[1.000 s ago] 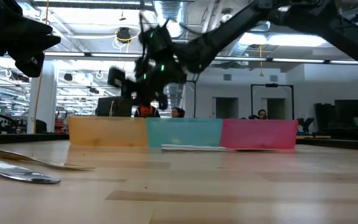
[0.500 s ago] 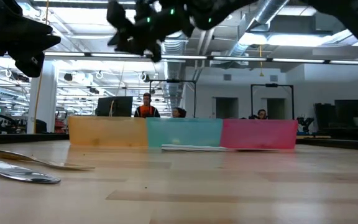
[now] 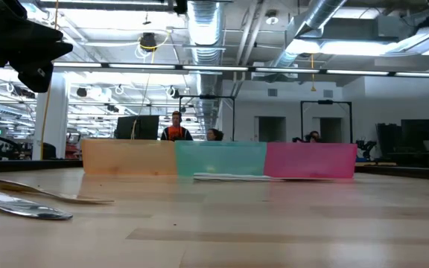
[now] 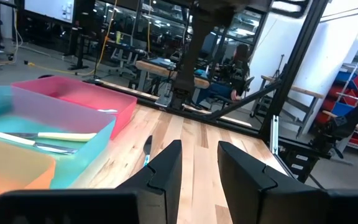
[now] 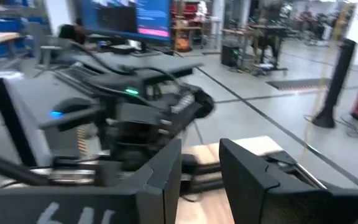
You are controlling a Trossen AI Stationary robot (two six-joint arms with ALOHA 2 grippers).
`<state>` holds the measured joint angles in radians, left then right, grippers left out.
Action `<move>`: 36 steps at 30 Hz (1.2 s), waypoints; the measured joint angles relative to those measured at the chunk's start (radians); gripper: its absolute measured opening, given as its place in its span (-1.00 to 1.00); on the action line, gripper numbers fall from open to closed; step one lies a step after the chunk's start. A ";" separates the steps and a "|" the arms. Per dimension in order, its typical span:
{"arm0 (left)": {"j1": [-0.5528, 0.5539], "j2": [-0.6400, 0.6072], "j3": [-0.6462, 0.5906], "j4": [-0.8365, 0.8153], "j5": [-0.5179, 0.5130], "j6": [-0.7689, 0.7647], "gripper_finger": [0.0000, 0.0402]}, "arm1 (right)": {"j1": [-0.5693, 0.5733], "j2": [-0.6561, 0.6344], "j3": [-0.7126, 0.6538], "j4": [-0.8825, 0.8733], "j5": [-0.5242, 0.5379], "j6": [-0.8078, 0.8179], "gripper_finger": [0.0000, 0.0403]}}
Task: Sort silverware by color (type)
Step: Put the blue patterned table knife into the red bin
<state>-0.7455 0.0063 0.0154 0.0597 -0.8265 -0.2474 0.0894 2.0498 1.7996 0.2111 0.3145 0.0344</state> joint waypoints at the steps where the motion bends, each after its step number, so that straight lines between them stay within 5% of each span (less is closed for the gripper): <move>1: 0.000 0.000 0.000 0.000 0.000 0.000 -0.56 | 0.013 -0.005 0.000 -0.001 0.000 -0.010 -0.34; 28: 0.000 0.000 0.000 0.000 0.000 0.000 -0.56 | 0.236 0.000 0.000 -0.491 0.008 -0.062 -0.34; 36: 0.000 0.000 0.000 0.000 0.000 0.000 -0.56 | 0.255 -0.041 -0.001 -0.620 0.103 -0.095 -0.34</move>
<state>-0.7455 0.0063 0.0154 0.0600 -0.8261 -0.2470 0.3447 2.0086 1.7988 -0.4085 0.4177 -0.0609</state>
